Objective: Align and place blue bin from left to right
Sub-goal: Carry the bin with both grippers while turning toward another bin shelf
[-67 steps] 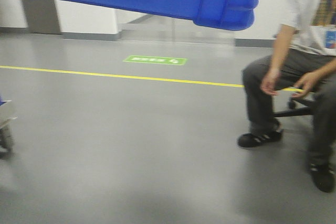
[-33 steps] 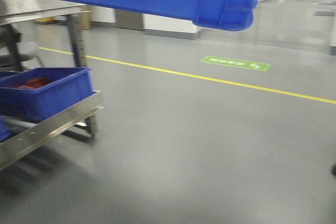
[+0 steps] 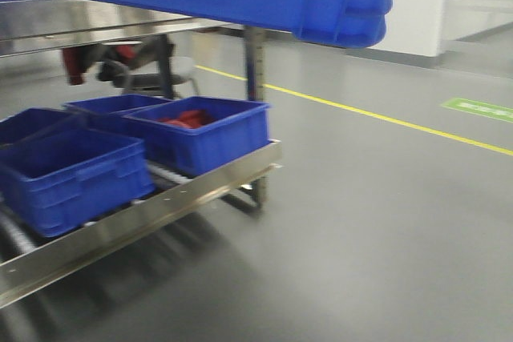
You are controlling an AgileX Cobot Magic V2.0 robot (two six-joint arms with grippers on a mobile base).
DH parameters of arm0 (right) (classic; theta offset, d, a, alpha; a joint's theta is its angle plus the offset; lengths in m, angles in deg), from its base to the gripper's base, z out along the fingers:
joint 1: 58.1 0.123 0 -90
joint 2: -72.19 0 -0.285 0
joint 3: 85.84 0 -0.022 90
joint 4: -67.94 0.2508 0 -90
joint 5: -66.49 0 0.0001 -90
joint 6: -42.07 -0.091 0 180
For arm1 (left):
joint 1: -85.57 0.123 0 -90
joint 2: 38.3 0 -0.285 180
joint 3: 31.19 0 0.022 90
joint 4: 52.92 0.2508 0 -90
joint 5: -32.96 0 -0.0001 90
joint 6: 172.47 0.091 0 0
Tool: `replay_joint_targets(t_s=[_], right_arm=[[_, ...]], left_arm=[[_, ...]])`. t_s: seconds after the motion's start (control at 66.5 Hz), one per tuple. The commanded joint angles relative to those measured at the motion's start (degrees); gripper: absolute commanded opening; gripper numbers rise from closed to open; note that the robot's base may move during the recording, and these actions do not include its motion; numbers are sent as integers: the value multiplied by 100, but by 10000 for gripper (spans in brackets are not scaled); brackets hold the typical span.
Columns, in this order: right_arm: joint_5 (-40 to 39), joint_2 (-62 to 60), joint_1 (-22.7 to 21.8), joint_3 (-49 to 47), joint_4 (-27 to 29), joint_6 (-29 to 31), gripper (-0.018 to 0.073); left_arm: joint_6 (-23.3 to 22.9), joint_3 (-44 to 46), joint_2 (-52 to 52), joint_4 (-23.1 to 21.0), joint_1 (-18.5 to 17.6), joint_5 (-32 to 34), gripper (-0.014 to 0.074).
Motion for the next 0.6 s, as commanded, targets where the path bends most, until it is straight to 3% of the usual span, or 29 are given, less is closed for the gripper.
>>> replay_joint_targets(t_s=[0.0, 0.586], right_arm=[[-345, -133, 87, -68, 477, 111, -71], [-345, -133, 87, -68, 477, 111, -71]], left_arm=[[-109, 118, -143, -451, -73, 968, -111], [-109, 118, -143, -451, -73, 968, -111]])
